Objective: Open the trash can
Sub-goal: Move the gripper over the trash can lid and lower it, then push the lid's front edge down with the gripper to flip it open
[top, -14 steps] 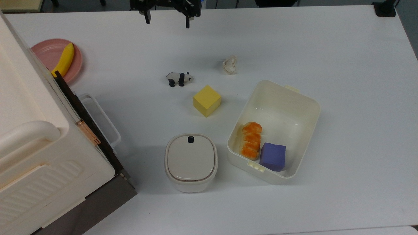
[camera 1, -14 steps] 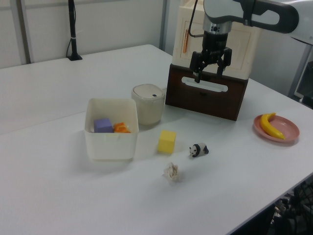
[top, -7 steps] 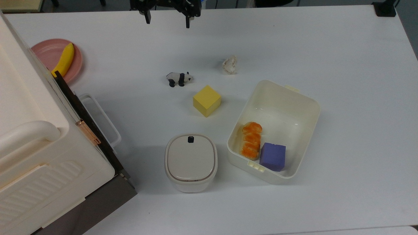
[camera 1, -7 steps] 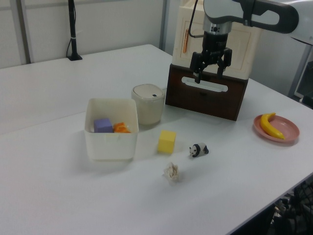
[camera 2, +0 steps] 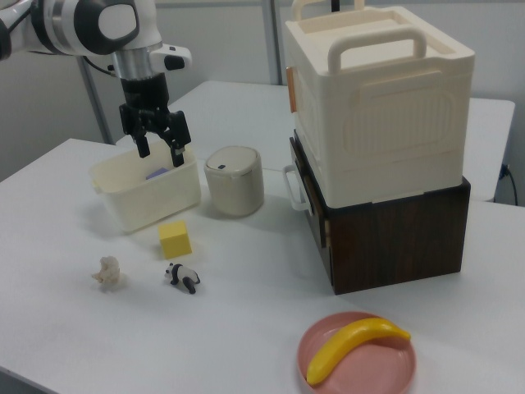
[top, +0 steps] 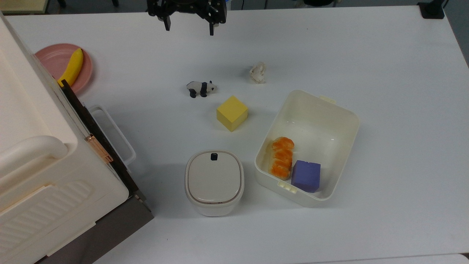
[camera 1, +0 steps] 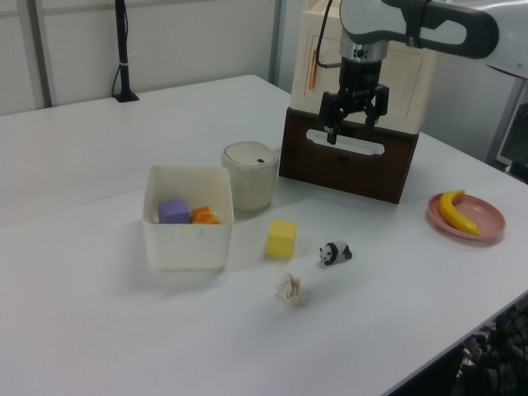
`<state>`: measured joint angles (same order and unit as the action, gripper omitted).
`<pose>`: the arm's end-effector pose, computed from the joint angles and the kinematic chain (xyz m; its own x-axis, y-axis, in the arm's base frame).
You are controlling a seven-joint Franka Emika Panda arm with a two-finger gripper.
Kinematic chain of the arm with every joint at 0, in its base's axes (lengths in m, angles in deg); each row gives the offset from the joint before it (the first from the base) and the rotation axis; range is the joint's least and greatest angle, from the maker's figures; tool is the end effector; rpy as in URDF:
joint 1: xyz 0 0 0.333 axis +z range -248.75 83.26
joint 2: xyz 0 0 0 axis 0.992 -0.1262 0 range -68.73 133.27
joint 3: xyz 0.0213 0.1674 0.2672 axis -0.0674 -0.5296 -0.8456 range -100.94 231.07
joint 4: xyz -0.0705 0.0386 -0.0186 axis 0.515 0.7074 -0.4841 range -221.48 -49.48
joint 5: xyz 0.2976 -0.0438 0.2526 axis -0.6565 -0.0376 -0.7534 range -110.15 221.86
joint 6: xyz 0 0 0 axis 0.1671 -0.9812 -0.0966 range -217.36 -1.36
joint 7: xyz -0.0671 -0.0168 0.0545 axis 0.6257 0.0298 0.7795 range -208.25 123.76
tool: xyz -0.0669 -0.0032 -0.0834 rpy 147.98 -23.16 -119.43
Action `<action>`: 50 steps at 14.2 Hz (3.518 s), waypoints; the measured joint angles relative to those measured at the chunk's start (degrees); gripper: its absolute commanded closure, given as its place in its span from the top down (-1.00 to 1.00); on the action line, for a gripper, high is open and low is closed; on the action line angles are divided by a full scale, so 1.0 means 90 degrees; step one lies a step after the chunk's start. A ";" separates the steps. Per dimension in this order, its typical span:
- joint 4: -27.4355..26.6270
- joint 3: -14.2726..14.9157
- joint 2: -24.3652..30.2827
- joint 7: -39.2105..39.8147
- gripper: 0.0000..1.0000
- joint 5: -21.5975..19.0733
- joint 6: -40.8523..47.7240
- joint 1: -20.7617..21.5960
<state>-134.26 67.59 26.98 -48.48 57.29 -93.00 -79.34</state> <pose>0.5817 0.0075 0.5831 0.9941 -0.0931 -0.0561 -0.0912 -0.9952 0.0352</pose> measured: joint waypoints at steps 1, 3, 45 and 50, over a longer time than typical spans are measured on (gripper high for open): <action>0.0000 -0.0002 -0.0034 0.0000 1.00 0.0000 -0.0042 0.0024; 0.0000 -0.0003 -0.0080 0.0000 1.00 0.0000 -0.0191 0.0054; 0.0822 -0.0032 -0.2929 -0.1006 -0.74 0.1296 -0.5377 0.0486; 0.0843 -0.0031 -0.2890 -0.1062 -0.68 0.1347 -0.5376 0.0489</action>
<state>-126.67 67.30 0.97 -58.04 69.41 -141.39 -74.94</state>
